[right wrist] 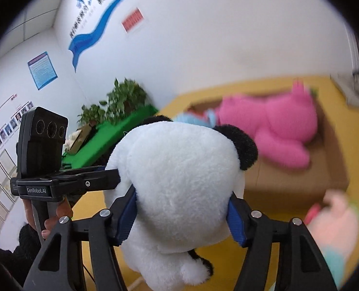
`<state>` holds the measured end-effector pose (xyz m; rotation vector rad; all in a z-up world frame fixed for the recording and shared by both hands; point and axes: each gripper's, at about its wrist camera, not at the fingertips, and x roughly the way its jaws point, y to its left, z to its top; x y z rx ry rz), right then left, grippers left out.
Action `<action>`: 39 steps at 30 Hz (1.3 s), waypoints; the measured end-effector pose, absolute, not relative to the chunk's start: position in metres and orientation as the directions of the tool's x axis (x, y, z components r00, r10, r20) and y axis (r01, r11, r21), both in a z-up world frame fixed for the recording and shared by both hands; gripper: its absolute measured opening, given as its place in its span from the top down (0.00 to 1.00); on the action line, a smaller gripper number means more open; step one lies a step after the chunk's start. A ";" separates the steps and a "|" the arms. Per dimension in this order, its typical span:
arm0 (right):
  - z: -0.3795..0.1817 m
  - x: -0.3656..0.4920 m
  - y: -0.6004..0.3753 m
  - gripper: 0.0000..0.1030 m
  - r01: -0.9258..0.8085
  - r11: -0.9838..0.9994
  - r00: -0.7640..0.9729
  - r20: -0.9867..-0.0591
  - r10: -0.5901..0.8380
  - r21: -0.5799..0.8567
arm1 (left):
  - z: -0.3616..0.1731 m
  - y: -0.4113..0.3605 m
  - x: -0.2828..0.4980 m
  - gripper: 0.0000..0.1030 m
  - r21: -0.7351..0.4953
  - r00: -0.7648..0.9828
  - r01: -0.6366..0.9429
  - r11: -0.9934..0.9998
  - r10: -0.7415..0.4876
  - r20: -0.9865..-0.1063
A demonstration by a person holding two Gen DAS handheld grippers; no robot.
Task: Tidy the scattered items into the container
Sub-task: 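Lift the white plush with both grippers and carry it into the box, then open both grippers to release the white plush beside the light-blue bear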
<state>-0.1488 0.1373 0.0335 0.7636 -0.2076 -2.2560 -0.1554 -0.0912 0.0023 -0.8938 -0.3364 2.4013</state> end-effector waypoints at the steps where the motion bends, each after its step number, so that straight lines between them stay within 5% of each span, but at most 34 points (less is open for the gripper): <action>1: 0.047 -0.158 0.137 0.38 0.606 -0.723 -0.574 -0.447 -0.686 0.332 | 0.011 -0.090 -0.168 0.42 -0.396 -0.638 -0.415 -0.819 0.572 -0.515; 7: 0.067 -0.243 0.134 0.38 0.587 -0.765 -0.630 -0.444 -0.637 0.265 | 0.005 -0.086 -0.266 0.42 -0.421 -0.626 -0.368 -0.829 0.555 -0.547; 16: -0.042 -0.319 0.125 0.38 0.467 -0.802 -0.521 -0.616 -0.590 0.373 | -0.102 -0.084 -0.328 0.39 -0.442 -0.518 -0.228 -0.868 0.492 -0.699; 19: -0.055 -0.319 0.114 0.38 0.473 -0.826 -0.501 -0.677 -0.539 0.307 | -0.104 -0.075 -0.324 0.38 -0.377 -0.532 -0.241 -0.894 0.447 -0.719; 27: -0.028 -0.291 0.129 0.28 0.452 -0.830 -0.515 -0.664 -0.542 0.327 | -0.074 -0.089 -0.279 0.32 -0.375 -0.590 -0.211 -0.903 0.423 -0.688; 29: -0.012 -0.269 0.139 0.19 0.443 -0.839 -0.557 -0.636 -0.535 0.318 | -0.059 -0.092 -0.253 0.19 -0.351 -0.638 -0.199 -0.915 0.393 -0.662; 32: 0.005 -0.240 0.153 0.19 0.415 -0.848 -0.605 -0.596 -0.528 0.330 | -0.039 -0.090 -0.211 0.00 -0.282 -0.721 -0.152 -0.947 0.302 -0.624; 39: 0.024 -0.182 0.162 0.18 0.331 -0.917 -0.701 -0.593 -0.397 0.222 | -0.017 -0.073 -0.142 0.00 -0.165 -0.785 -0.077 -0.983 0.162 -0.598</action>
